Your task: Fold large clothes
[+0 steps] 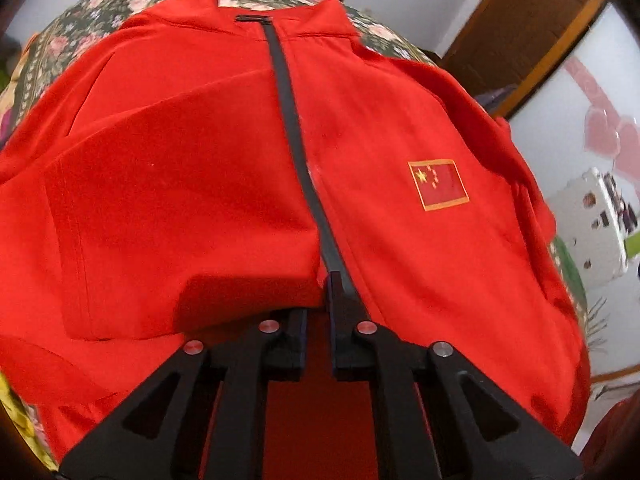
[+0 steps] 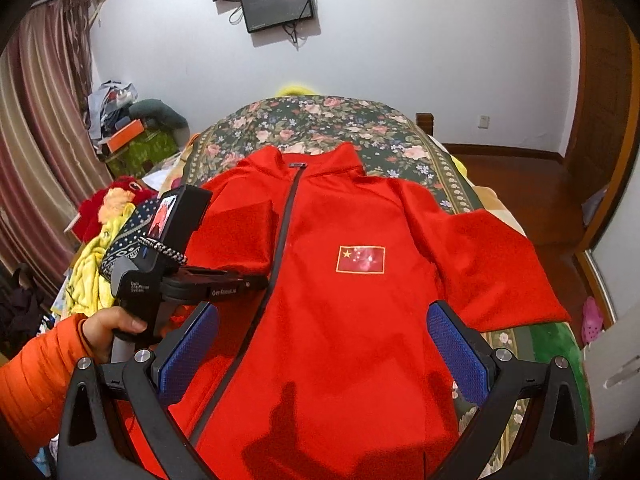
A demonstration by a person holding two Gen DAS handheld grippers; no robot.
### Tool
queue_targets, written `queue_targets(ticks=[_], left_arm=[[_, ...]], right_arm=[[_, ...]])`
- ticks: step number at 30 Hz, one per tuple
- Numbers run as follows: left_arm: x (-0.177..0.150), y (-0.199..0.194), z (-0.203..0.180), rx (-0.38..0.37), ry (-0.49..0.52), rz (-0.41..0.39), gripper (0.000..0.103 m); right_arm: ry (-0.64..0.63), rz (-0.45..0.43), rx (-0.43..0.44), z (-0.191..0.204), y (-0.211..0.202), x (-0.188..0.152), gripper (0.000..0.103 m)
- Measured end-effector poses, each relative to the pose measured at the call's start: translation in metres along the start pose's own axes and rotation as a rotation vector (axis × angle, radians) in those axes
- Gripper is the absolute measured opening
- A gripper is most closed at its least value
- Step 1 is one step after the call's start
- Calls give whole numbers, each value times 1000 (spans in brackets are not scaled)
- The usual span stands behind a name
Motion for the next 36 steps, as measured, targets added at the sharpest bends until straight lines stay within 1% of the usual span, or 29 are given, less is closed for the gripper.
queue_targets(ticks=[1,3,5,8,10,11,13,14,15,17,19,21,23,26,29,32,34,36], left_arm=[[-3,-2,-2,2,12,7,15],[-13,-6,-5,7,33,23,39],[-21,-14,-4,29,44,25,47],[-38,-31,3,64,55,2,47],[-47,-48,11,78,41,-34,47],[-54,-61,18,94,25,-66,48],[-60,-80,30,120,-3,-111,51],[-67,-94,40,135,-23,-146,54],[-61,-100,49,141,-38,-164,56],[-68,-119,70,151,-79,-209,58],[-67,-124,87,155,-115,-234,60],[-73,-132,111,174,-163,-254,63],[-80,-134,136,202,-216,-258,63],[-93,-128,164,205,-281,-245,63],[-101,-111,191,204,-334,-210,63],[-107,-93,204,205,-358,-190,63],[-108,-81,208,207,-368,-182,63],[-106,-70,212,209,-369,-179,63]], right_arm=[[-1,4,1,1,-1,0,103],[-3,8,4,5,-3,1,103],[-10,9,3,8,-5,3,103],[-31,9,-4,18,-9,6,103],[-53,6,-11,27,-12,8,103],[-64,3,-14,32,-13,9,103],[-92,-1,-18,43,-14,14,103],[-110,-4,-17,50,-14,16,103],[-123,-4,-17,56,-14,18,103],[-162,-4,-22,70,-12,22,103],[-216,-3,-31,87,-7,27,103],[-275,5,-30,106,2,32,103],[-319,19,-18,124,13,36,103],[-370,62,-3,147,38,43,103],[-423,125,10,170,76,52,103],[-473,195,17,189,116,56,102],[-502,238,4,201,144,58,98],[-525,285,5,210,172,60,86]])
Point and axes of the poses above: each gripper's, at about its wrist camera, not at the fingertips, and y roughly the way its jaws point, z to its left, x to its top, the point moved 1 cm from there along y, roughly the way its jaws point, and after that the axes turned 13 degrees about z, right-handed, at the moved point
